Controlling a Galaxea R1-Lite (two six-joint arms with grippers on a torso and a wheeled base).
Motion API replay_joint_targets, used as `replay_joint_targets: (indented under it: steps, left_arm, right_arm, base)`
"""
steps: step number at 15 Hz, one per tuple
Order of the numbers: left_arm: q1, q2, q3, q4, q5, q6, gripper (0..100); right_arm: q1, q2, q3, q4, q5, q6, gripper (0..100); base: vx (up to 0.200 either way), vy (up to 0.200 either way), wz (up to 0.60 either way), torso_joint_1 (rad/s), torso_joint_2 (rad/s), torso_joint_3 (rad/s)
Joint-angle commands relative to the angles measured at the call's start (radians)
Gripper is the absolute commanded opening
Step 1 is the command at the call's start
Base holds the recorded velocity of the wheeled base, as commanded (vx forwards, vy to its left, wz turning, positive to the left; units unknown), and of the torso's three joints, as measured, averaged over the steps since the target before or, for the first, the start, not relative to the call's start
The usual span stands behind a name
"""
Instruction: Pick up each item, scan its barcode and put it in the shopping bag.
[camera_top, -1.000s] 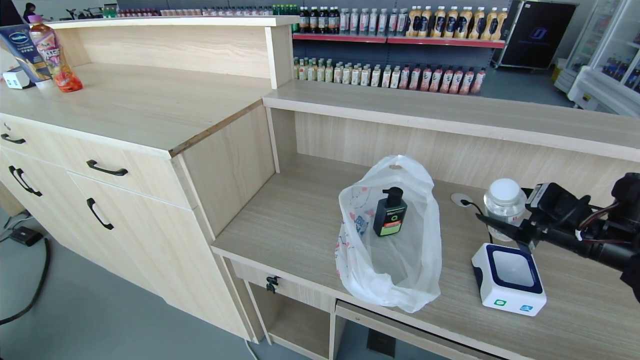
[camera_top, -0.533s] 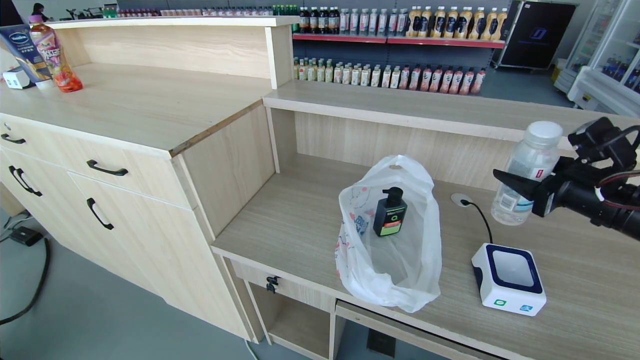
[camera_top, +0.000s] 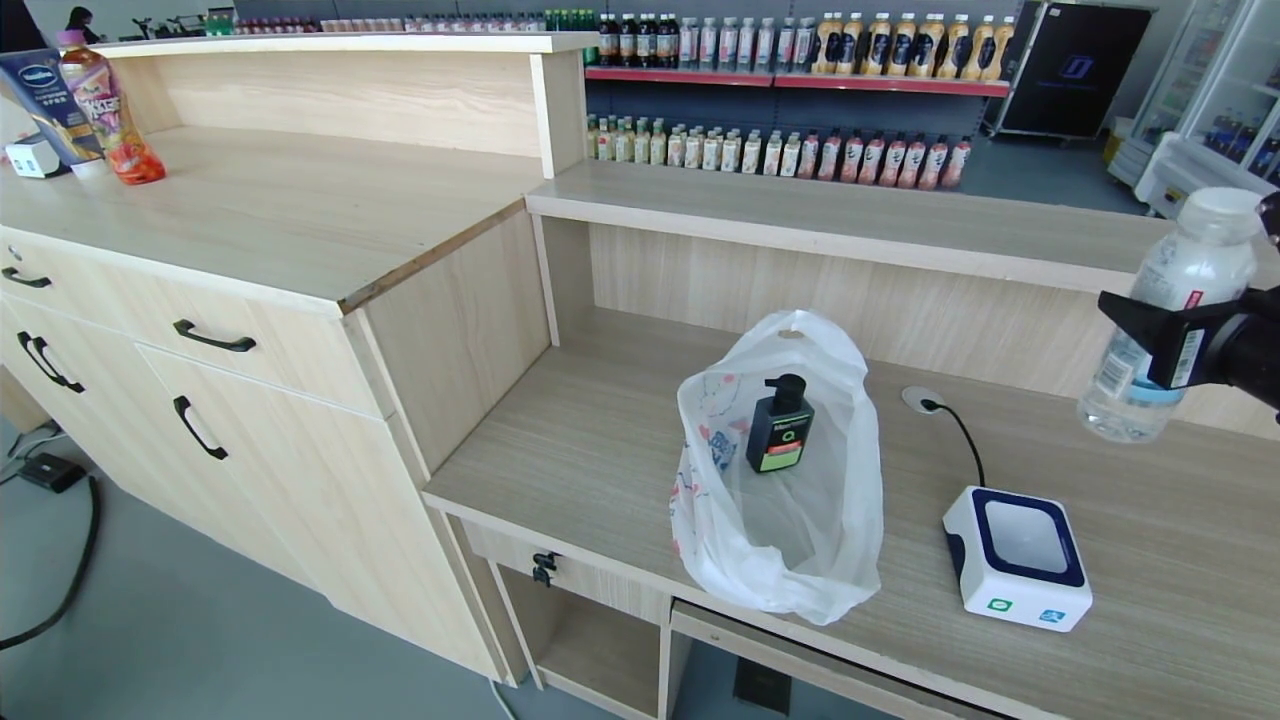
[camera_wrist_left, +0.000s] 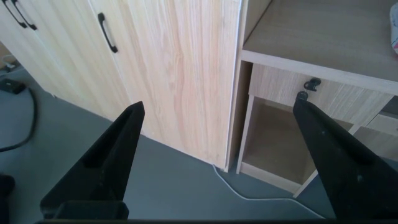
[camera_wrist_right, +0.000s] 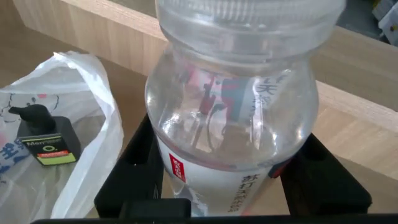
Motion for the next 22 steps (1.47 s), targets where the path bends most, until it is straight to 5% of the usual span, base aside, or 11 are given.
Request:
replay_joint_targets:
  steps: [1, 5, 9, 14, 17, 22]
  left_arm:
    - [0.0, 0.0, 0.0, 0.001, 0.0, -0.001, 100]
    - [0.0, 0.0, 0.0, -0.001, 0.0, -0.001, 100]
    - [0.0, 0.0, 0.0, 0.001, 0.0, 0.001, 100]
    - [0.0, 0.0, 0.0, -0.001, 0.0, 0.001, 100]
    - [0.0, 0.0, 0.0, -0.001, 0.0, -0.001, 100]
    - [0.0, 0.0, 0.0, 0.001, 0.0, 0.001, 100]
  right_arm:
    - [0.009, -0.038, 0.018, -0.004, -0.001, -0.014, 0]
    - [0.05, -0.052, 0.043, -0.008, 0.0, -0.092, 0]
    - [0.161, -0.079, 0.007, -0.004, 0.01, 0.003, 0]
    - [0.199, -0.048, 0.093, 0.0, 0.218, 0.114, 0]
    - [0.201, 0.05, 0.135, -0.011, 0.25, 0.123, 0]
    - [0.205, 0.251, 0.162, -0.229, 0.253, 0.12, 0]
  base:
    - [0.0, 0.0, 0.0, 0.0, 0.0, 0.0]
    - [0.0, 0.0, 0.3, 0.004, 0.0, 0.0]
    - [0.0, 0.0, 0.45, -0.002, 0.0, 0.005]
    - [0.0, 0.0, 0.0, 0.0, 0.0, 0.0]
    - [0.0, 0.0, 0.0, 0.0, 0.0, 0.0]
    - [0.0, 0.0, 0.0, 0.0, 0.0, 0.0]
